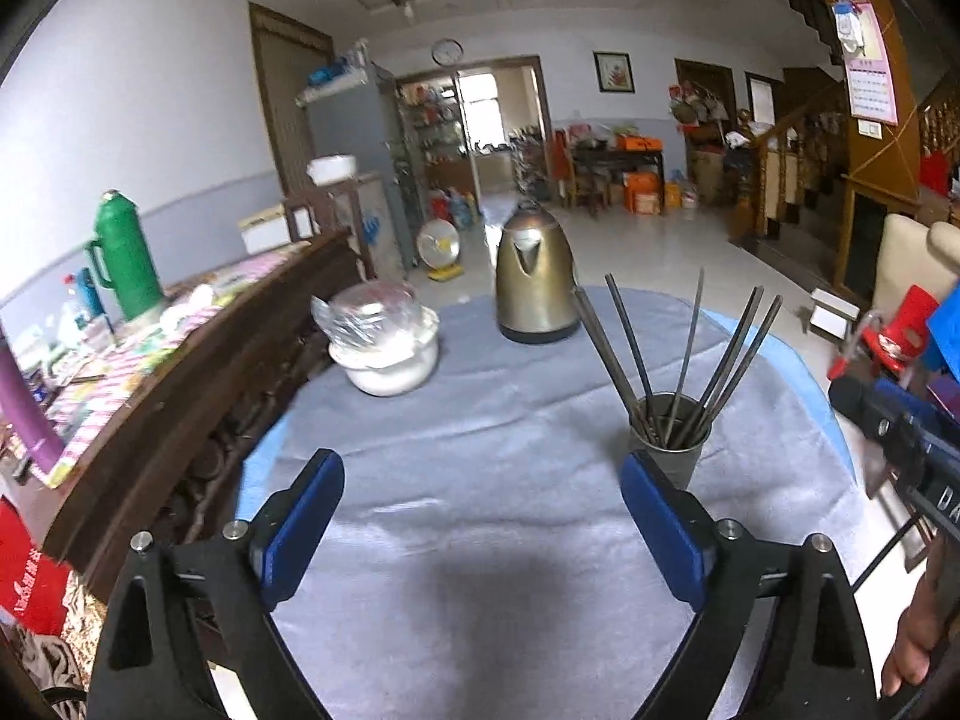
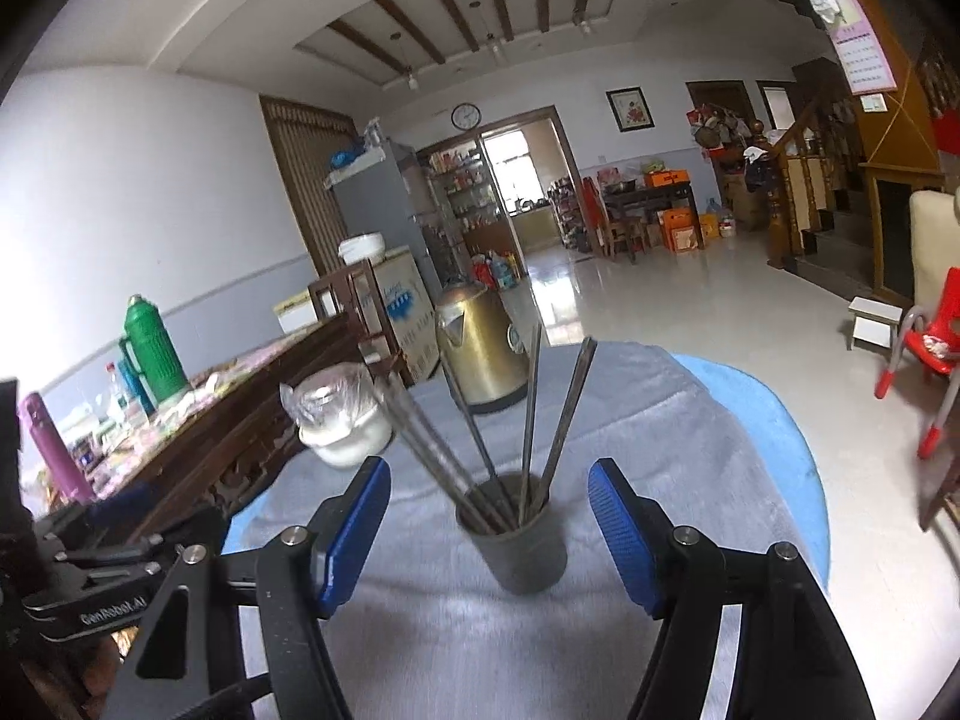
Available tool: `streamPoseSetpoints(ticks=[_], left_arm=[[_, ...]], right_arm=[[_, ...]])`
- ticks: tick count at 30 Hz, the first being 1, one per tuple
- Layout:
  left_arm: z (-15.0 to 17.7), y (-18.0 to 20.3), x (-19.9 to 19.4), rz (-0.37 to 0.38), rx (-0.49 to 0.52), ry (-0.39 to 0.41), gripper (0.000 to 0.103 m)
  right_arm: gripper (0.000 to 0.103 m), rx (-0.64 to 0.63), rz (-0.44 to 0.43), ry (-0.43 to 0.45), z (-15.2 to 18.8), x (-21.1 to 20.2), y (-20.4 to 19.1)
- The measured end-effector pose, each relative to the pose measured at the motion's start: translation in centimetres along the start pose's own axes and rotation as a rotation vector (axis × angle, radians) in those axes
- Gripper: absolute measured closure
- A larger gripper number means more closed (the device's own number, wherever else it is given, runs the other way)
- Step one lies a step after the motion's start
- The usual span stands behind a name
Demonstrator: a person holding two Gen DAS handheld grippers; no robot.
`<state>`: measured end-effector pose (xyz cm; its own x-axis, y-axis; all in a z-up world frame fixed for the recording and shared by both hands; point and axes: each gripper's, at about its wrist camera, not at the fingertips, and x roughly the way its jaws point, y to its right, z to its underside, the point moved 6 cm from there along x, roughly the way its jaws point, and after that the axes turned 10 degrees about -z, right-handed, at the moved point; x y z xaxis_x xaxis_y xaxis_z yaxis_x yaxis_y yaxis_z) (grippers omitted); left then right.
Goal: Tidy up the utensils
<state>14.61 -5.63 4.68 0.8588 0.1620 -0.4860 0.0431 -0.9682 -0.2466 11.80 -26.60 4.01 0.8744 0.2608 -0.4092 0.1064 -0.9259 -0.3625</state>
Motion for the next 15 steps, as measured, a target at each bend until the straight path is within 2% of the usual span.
streamPoseSetpoints(ticks=[15], left_arm=[[2.3, -1.5, -6.1, -0.060, -0.006, 0.057, 0.007]], right_arm=[[0.031, -0.037, 0.041, -0.040, 3.7, -6.4, -2.8]])
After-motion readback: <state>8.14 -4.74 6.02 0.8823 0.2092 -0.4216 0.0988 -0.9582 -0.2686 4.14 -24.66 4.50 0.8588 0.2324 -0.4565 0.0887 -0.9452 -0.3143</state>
